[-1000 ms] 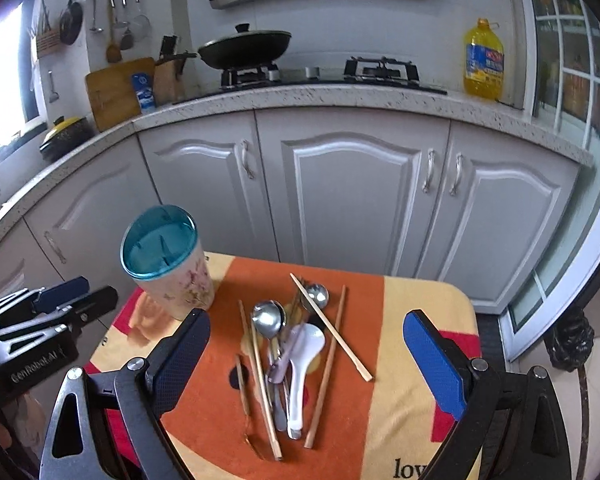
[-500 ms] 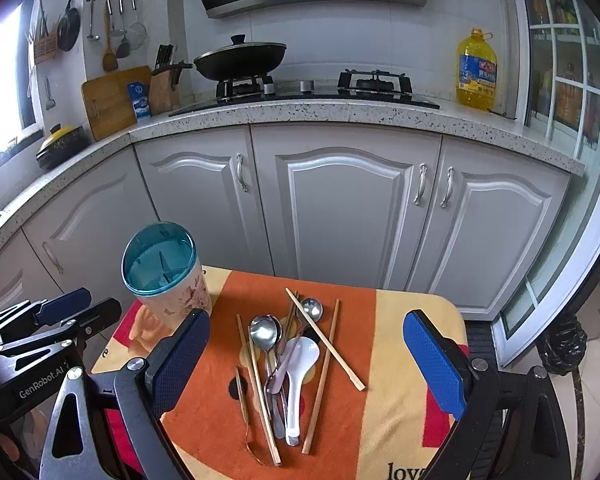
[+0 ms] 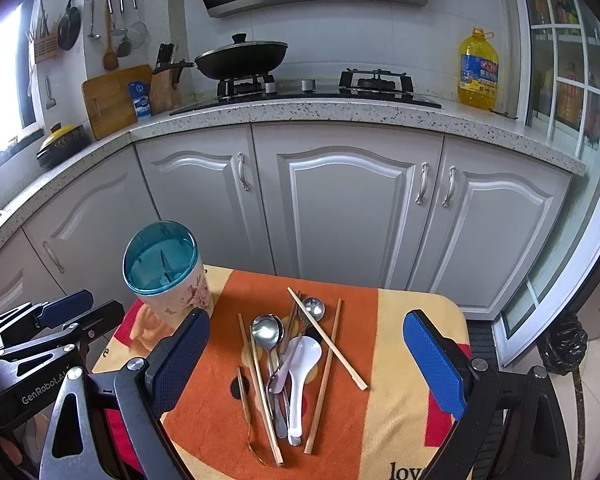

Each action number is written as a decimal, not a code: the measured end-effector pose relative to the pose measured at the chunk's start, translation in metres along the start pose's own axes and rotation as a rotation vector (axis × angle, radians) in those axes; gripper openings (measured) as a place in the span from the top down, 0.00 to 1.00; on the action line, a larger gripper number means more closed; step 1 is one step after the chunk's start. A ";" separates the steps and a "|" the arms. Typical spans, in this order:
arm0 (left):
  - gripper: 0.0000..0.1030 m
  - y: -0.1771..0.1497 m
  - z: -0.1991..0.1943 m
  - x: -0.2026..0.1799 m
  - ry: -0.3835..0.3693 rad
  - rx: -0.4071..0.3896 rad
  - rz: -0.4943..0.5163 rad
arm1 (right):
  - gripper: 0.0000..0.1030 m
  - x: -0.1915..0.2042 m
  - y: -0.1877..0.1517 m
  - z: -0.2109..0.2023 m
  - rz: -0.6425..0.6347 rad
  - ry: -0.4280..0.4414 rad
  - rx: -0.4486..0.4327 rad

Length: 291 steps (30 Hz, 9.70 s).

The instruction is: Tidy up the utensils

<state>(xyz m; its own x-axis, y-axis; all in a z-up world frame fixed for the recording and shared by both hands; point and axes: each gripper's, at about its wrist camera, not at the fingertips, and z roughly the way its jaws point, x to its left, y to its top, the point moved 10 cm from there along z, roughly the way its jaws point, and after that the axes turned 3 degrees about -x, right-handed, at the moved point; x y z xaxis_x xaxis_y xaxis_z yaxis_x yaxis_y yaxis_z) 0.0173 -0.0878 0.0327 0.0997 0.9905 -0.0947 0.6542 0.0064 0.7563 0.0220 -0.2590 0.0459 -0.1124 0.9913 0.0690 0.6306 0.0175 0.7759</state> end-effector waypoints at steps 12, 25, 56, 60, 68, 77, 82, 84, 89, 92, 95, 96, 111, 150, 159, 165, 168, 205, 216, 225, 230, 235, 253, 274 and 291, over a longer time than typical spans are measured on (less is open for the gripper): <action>0.54 -0.005 0.003 0.001 0.002 0.010 -0.005 | 0.06 0.000 -0.002 0.003 -0.005 -0.001 0.014; 0.54 -0.006 0.006 0.004 0.011 0.015 -0.010 | 0.06 0.001 -0.005 0.007 -0.009 -0.008 0.025; 0.54 -0.007 0.004 -0.002 0.001 0.008 0.003 | 0.06 0.000 -0.012 0.010 -0.019 -0.019 0.044; 0.54 -0.007 0.004 -0.002 0.001 0.008 0.005 | 0.06 -0.001 -0.012 0.011 -0.018 -0.018 0.044; 0.54 -0.010 0.006 -0.003 0.000 0.021 0.001 | 0.06 -0.002 -0.014 0.012 -0.022 -0.013 0.052; 0.54 -0.015 0.016 -0.004 -0.005 0.047 -0.007 | 0.06 -0.003 -0.022 0.020 -0.032 -0.007 0.080; 0.54 -0.019 0.024 -0.005 -0.006 0.064 -0.009 | 0.06 -0.005 -0.029 0.027 -0.024 0.014 0.103; 0.54 -0.021 0.029 -0.005 -0.008 0.077 -0.012 | 0.06 -0.006 -0.032 0.031 -0.025 0.015 0.115; 0.54 -0.031 0.043 0.005 -0.008 0.123 -0.039 | 0.06 -0.014 -0.045 0.043 -0.029 0.028 0.154; 0.54 -0.046 0.057 0.011 -0.019 0.195 -0.075 | 0.06 -0.022 -0.060 0.057 -0.025 0.036 0.195; 0.54 -0.061 0.070 0.016 -0.023 0.248 -0.101 | 0.06 -0.027 -0.074 0.071 -0.017 0.049 0.231; 0.54 -0.065 0.073 0.016 -0.023 0.257 -0.102 | 0.09 -0.029 -0.076 0.074 -0.015 0.053 0.237; 0.55 -0.108 0.138 -0.017 -0.110 0.439 -0.117 | 0.49 -0.040 -0.079 0.142 -0.031 0.175 0.330; 0.78 -0.118 0.170 -0.039 -0.147 0.552 -0.058 | 0.96 0.006 -0.061 0.247 -0.223 0.337 0.490; 0.95 -0.115 0.171 -0.037 -0.176 0.542 -0.072 | 0.99 -0.012 -0.054 0.224 -0.211 0.331 0.443; 0.96 -0.114 0.154 -0.020 -0.173 0.548 -0.084 | 0.98 -0.002 -0.059 0.234 -0.282 0.322 0.476; 0.96 -0.116 0.153 -0.017 -0.175 0.554 -0.095 | 0.98 0.002 -0.062 0.239 -0.320 0.319 0.495; 0.94 -0.071 0.095 -0.015 -0.282 0.414 -0.074 | 0.95 0.000 -0.037 0.132 -0.036 0.516 0.323; 0.95 -0.005 0.036 0.003 -0.307 0.263 -0.084 | 0.95 0.028 -0.006 0.085 0.052 0.615 0.211; 0.95 0.056 -0.006 0.037 -0.303 0.168 -0.087 | 0.95 0.082 0.046 0.071 0.011 0.671 0.123; 0.95 0.090 -0.014 0.068 -0.236 0.102 -0.080 | 0.95 0.122 0.084 0.080 0.000 0.686 0.060; 0.95 0.109 0.004 0.096 -0.146 0.080 -0.074 | 0.95 0.156 0.116 0.110 0.002 0.679 0.021; 0.95 0.073 0.102 0.123 -0.028 0.190 -0.060 | 0.95 0.198 0.129 0.218 -0.110 0.555 -0.110; 0.64 0.059 0.086 0.112 -0.025 0.190 -0.117 | 0.67 0.156 0.064 0.174 -0.150 0.557 0.116; 0.62 0.041 0.046 0.060 -0.012 0.129 -0.045 | 0.61 0.090 0.023 0.097 -0.107 0.400 0.120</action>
<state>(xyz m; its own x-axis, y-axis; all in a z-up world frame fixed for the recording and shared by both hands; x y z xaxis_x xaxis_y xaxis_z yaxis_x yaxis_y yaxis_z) 0.0848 -0.0348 0.0283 0.0765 0.9879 -0.1349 0.7493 0.0323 0.6614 0.1006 -0.1569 0.0090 -0.4563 0.8545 0.2482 0.6810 0.1559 0.7155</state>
